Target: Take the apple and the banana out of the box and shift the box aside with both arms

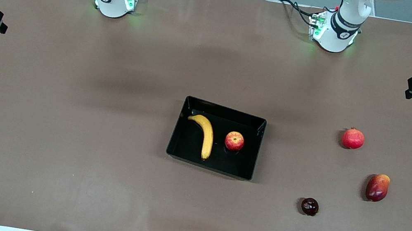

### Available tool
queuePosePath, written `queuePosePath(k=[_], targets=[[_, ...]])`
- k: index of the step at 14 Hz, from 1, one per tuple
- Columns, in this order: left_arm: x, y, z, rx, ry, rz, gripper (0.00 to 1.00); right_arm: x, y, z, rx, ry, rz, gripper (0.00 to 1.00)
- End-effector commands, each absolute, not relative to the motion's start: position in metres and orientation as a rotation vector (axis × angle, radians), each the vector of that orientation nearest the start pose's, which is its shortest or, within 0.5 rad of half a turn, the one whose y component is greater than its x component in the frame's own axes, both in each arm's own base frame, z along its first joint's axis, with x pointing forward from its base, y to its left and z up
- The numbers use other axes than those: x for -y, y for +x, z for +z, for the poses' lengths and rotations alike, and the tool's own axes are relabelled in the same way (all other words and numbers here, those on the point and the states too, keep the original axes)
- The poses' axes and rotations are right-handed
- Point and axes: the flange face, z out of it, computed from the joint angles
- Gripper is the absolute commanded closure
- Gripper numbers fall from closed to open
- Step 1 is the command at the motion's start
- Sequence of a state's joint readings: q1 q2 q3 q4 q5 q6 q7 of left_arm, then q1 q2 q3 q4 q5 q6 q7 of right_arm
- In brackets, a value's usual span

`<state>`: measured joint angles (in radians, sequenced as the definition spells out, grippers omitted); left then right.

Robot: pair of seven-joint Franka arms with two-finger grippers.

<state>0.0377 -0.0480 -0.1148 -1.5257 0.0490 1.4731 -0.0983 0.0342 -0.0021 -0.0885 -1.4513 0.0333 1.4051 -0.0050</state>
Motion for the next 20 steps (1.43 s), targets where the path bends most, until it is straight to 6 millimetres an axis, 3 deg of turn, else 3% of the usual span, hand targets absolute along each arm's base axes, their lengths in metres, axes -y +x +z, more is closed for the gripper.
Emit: queuePosePath(k=[1,4,6,10,16,20], targets=[[0.037,0.530,0.665,0.034,-3.087,0.012,0.00,0.025,0.536,0.670,-0.072,-3.110,0.061,0.00],[0.036,0.534,0.660,0.042,-3.095,0.027,0.00,0.025,0.536,0.670,-0.072,-3.110,0.061,0.00],[0.039,0.539,0.671,0.036,-3.100,-0.013,0.00,0.025,0.536,0.670,-0.072,-3.110,0.058,0.00],[0.040,0.542,0.664,0.037,-3.105,0.007,0.00,0.029,0.536,0.670,-0.082,-3.110,0.058,0.00],[0.065,0.545,0.661,-0.014,-3.110,-0.001,0.00,0.027,0.536,0.670,-0.077,-3.110,0.058,0.00],[0.084,0.562,0.635,-0.063,-3.135,0.036,0.00,0.024,0.536,0.670,-0.070,-3.111,0.058,0.00]])
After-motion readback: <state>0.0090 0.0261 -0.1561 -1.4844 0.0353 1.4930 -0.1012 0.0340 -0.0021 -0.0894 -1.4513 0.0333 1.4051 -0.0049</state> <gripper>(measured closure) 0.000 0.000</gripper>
